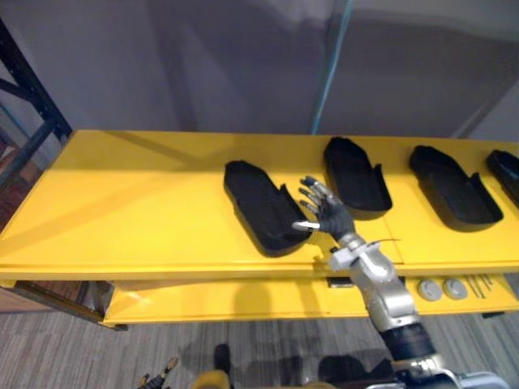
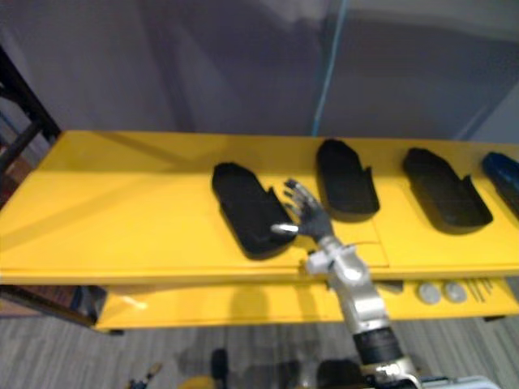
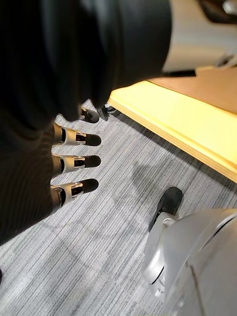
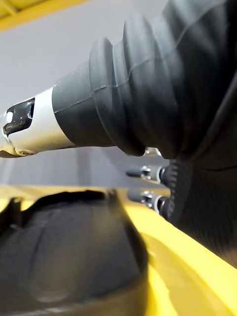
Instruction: Walk over and take plastic housings, then place them on the shelf
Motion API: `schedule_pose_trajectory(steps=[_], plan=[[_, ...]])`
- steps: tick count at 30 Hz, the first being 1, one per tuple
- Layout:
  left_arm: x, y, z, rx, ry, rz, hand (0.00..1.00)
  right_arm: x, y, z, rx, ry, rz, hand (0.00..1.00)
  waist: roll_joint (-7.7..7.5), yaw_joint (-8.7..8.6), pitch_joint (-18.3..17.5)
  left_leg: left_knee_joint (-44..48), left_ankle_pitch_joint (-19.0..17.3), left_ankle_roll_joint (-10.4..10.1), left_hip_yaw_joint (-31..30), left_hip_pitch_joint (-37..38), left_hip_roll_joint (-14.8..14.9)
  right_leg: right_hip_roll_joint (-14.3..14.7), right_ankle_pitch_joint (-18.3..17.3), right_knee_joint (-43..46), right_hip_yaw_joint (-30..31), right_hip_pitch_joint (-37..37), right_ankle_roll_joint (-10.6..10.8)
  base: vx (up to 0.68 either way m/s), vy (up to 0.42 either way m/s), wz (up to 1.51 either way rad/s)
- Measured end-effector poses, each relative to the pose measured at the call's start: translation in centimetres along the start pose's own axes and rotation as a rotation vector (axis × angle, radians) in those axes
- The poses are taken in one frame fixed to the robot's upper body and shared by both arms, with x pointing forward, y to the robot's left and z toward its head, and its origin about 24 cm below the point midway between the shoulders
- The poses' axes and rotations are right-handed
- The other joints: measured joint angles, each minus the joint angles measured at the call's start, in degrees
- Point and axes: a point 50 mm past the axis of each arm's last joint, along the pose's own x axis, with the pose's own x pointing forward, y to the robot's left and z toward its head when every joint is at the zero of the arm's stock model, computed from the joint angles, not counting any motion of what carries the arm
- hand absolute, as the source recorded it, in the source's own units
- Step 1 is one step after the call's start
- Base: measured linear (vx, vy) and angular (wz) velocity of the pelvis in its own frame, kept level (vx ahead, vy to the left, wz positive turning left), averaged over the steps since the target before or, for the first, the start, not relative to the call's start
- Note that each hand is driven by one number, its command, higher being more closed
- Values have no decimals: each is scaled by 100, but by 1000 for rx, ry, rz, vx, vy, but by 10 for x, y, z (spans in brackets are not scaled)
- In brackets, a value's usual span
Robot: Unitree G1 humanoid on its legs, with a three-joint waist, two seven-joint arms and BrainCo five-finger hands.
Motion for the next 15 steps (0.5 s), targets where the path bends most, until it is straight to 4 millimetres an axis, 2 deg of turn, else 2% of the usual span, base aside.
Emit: schedule_pose_trajectory(steps=[5, 7, 12, 15], plan=[[0, 1, -1, 2, 2, 1, 0, -4, -9, -7, -1, 25, -82, 0, -38, 17, -16, 5, 37, 50, -8, -69, -146, -159, 89, 91, -14, -8, 128, 123, 8, 10], [0, 1, -1, 6, -1, -1, 0, -3, -9, -8, 2, 26, -84, 0, -38, 18, -17, 6, 29, 60, -5, -54, -143, -157, 144, 97, -7, 2, 99, 100, 8, 6], [-2, 1, -5, 70, 3, -9, 0, -2, -2, -12, 18, 33, -85, 0, -32, 33, -15, 0, -69, 34, 162, 138, 85, 16, 395, 210, 258, 3, -113, 20, 18, -18], [-2, 3, -8, 104, 16, -9, 0, -2, -1, -13, 19, 38, -86, 0, -32, 32, -16, -2, -171, -6, 329, 235, 117, 11, 400, 219, 426, -5, -114, -49, 16, -33]])
